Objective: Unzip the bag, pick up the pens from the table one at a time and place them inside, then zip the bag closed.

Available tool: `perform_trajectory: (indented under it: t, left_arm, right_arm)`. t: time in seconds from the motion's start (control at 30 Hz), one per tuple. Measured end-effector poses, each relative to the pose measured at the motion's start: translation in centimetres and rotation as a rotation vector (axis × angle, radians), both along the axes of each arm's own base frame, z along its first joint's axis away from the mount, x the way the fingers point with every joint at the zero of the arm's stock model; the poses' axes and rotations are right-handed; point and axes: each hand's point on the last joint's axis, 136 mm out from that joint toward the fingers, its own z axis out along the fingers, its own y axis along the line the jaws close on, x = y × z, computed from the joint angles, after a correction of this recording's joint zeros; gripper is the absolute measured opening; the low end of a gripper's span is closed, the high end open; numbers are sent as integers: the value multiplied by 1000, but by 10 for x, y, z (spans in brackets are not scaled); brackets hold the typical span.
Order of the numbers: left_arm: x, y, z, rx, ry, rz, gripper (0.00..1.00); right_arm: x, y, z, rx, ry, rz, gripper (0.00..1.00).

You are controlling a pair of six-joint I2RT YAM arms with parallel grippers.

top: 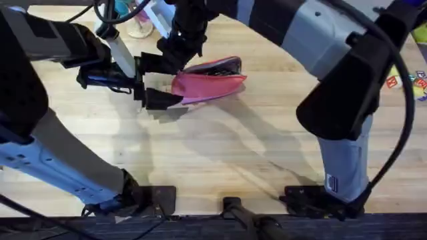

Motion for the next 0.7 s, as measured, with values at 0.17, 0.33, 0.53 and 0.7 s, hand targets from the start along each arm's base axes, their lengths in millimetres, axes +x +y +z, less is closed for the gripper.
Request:
perform_trajectory:
  t: [0.17,0.33,0.53,0.7]
  left_arm:
    - [-1,-11,0,1,-13,-35,995]
    - [-1,-14,0,2,-9,-42,978]
    - [0,-12,-2,11,-12,-38,146]
    - [0,-13,-2,11,-11,-40,46]
  right_arm:
    - [0,0,0,0,0,0,31]
    - [0,0,0,0,0,0,31]
    - [-2,0,0,1,9,2,31]
    - [-2,0,0,0,11,2,31]
